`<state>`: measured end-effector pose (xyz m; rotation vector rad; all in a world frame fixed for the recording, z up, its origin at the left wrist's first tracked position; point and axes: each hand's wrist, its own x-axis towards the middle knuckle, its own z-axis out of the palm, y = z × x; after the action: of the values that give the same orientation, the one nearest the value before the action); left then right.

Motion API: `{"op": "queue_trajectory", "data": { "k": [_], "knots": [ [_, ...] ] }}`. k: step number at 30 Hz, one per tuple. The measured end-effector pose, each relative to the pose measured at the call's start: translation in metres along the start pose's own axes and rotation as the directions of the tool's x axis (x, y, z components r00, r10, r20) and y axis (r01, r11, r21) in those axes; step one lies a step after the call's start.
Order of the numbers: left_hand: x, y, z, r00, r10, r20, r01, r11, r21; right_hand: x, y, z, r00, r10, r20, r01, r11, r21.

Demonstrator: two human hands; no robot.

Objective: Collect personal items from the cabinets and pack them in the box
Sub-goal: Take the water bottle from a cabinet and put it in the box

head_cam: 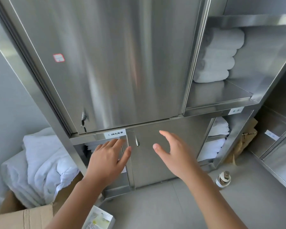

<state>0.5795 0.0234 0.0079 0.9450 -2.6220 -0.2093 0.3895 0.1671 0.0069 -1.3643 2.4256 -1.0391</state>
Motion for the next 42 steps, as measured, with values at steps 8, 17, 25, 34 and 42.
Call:
{"op": "queue_trajectory", "data": {
  "k": [8, 17, 25, 34, 42],
  "knots": [
    [-0.011, -0.052, -0.018, 0.993, -0.100, -0.061, 0.099, 0.995, -0.008, 0.023, -0.053, 0.047, 0.990, -0.119, 0.082, 0.121, 0.992, -0.023],
    [-0.011, -0.116, -0.042, 0.980, -0.163, -0.115, 0.163, 0.987, -0.012, 0.050, -0.105, 0.098, 0.971, -0.195, 0.139, 0.200, 0.979, -0.023],
    [0.026, -0.124, -0.030, 0.996, -0.047, -0.070, 0.043, 0.998, -0.052, 0.062, -0.096, 0.093, 0.992, -0.112, 0.050, 0.114, 0.992, -0.061],
    [0.086, -0.009, 0.010, 0.965, 0.264, 0.010, -0.259, 0.953, -0.157, 0.022, -0.011, -0.007, 0.966, 0.168, -0.194, -0.197, 0.970, -0.144],
    [0.119, 0.119, 0.021, 0.880, 0.475, -0.013, -0.472, 0.869, -0.151, -0.018, 0.056, -0.100, 0.884, 0.290, -0.367, -0.339, 0.937, -0.078]
  ]
}}
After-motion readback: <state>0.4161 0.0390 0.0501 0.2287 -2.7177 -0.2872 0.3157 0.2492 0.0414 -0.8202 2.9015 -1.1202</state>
